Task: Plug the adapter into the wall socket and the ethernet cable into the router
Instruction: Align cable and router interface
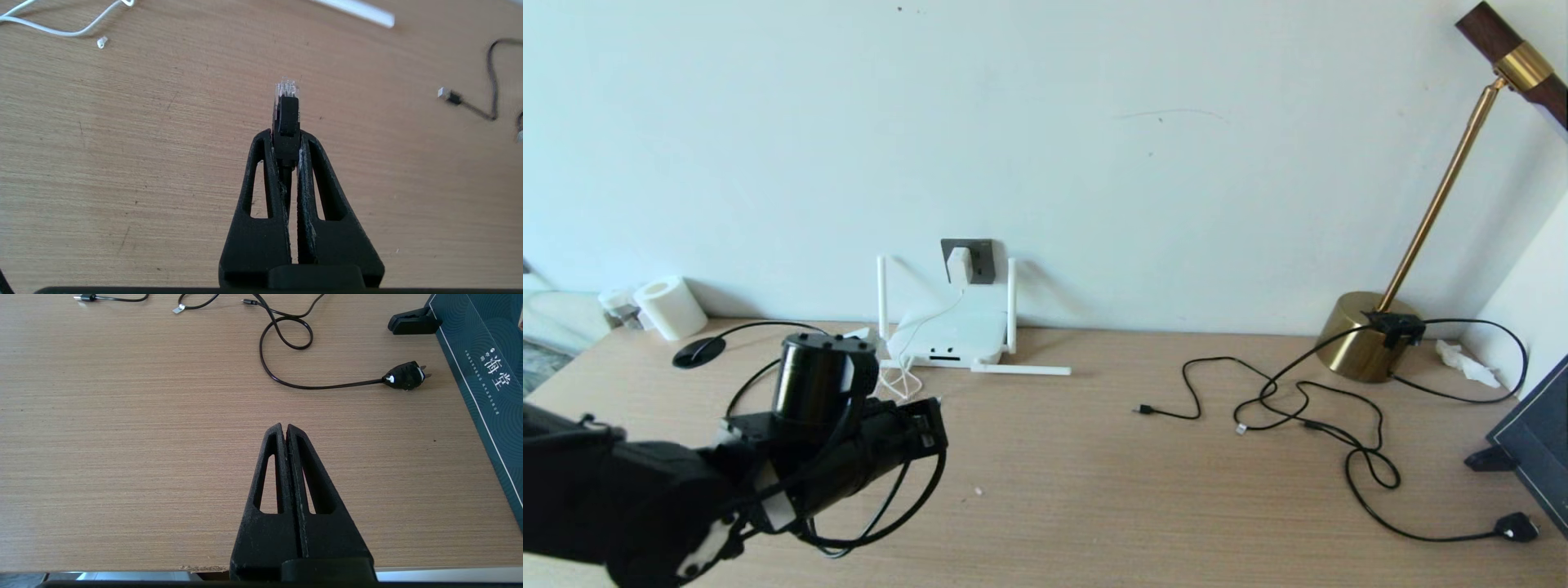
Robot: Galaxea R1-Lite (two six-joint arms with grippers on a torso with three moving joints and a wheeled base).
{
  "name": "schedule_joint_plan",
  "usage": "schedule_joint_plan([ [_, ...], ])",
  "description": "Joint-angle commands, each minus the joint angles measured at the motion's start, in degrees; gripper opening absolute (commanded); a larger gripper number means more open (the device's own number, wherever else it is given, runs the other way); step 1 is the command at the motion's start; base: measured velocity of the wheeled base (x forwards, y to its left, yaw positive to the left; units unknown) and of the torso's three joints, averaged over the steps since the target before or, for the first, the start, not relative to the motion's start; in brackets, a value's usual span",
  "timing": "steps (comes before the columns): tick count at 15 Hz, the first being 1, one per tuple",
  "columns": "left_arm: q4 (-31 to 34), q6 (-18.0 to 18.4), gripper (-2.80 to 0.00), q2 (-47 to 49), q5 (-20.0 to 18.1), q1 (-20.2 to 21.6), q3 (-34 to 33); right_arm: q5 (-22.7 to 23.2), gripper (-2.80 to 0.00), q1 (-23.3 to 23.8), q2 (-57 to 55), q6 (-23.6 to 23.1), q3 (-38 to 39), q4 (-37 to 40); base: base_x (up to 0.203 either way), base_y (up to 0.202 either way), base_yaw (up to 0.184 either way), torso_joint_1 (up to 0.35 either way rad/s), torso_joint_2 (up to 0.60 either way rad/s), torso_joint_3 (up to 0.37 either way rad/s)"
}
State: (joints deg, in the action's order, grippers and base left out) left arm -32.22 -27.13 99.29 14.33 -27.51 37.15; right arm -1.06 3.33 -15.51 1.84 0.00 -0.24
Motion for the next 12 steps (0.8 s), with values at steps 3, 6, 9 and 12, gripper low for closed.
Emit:
schedule_joint_plan([
  [3, 0.43, 4.75, -2.80, 4.36, 0.09, 0.79, 0.44, -0.08, -2.80, 0.01, -0.14, 0.09, 0.00, -0.02, 0.000, 0.000, 0.000, 0.000, 0.00, 0.000],
  [6, 2.70, 5.15, -2.80, 5.77, 0.53, 1.56, 0.41, -0.05, -2.80, 0.01, -0.14, 0.09, 0.00, -0.02, 0.000, 0.000, 0.000, 0.000, 0.00, 0.000],
  [9, 4.03, 5.07, -2.80, 5.83, 0.53, 1.65, 0.56, -0.04, -2.80, -0.85, 0.78, 0.06, 0.00, -0.02, 0.000, 0.000, 0.000, 0.000, 0.00, 0.000],
  [12, 4.00, 5.92, -2.80, 5.62, 0.41, 3.13, 1.25, -0.05, -2.80, -4.09, 3.82, 0.00, 0.04, -0.02, 0.000, 0.000, 0.000, 0.000, 0.00, 0.000],
])
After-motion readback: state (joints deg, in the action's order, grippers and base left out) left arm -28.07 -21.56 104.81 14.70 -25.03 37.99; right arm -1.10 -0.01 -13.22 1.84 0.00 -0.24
